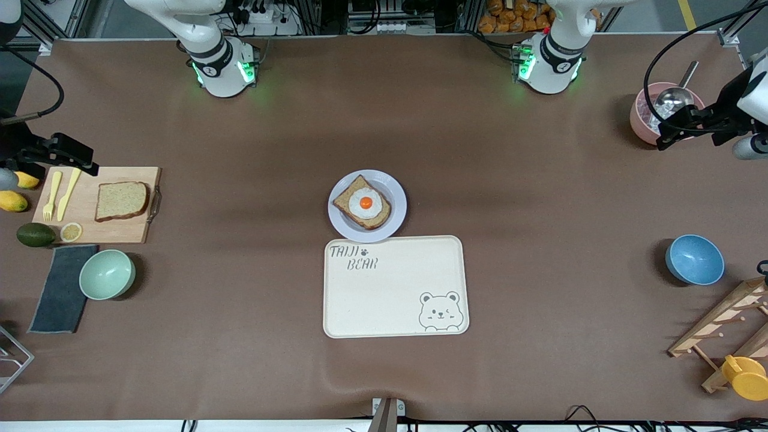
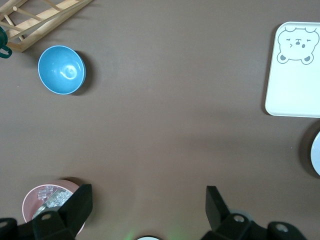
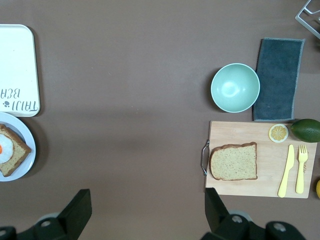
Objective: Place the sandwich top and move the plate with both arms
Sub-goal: 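Move the right gripper toward the bread slice on the wooden board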
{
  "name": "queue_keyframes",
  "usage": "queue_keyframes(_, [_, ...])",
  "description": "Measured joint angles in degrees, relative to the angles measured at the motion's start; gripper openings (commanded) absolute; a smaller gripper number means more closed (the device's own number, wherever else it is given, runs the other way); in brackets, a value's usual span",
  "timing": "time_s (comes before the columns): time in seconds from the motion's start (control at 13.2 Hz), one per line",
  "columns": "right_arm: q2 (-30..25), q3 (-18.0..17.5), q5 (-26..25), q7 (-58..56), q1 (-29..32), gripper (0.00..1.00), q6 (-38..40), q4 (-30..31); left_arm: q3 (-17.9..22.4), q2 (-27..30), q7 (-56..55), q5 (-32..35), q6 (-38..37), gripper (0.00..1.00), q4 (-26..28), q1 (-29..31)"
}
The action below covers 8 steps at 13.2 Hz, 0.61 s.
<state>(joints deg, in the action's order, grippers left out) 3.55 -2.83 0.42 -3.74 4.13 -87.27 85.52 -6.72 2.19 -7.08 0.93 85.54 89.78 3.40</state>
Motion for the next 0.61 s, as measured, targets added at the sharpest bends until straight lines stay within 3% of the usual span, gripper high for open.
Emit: queue_keyframes(0.61, [0.0, 0.0, 0.0, 0.0, 0.02, 1.0, 0.04, 0.34, 0.31, -0.68, 0.0, -1.58, -0.5, 1.0, -1.19, 0.29])
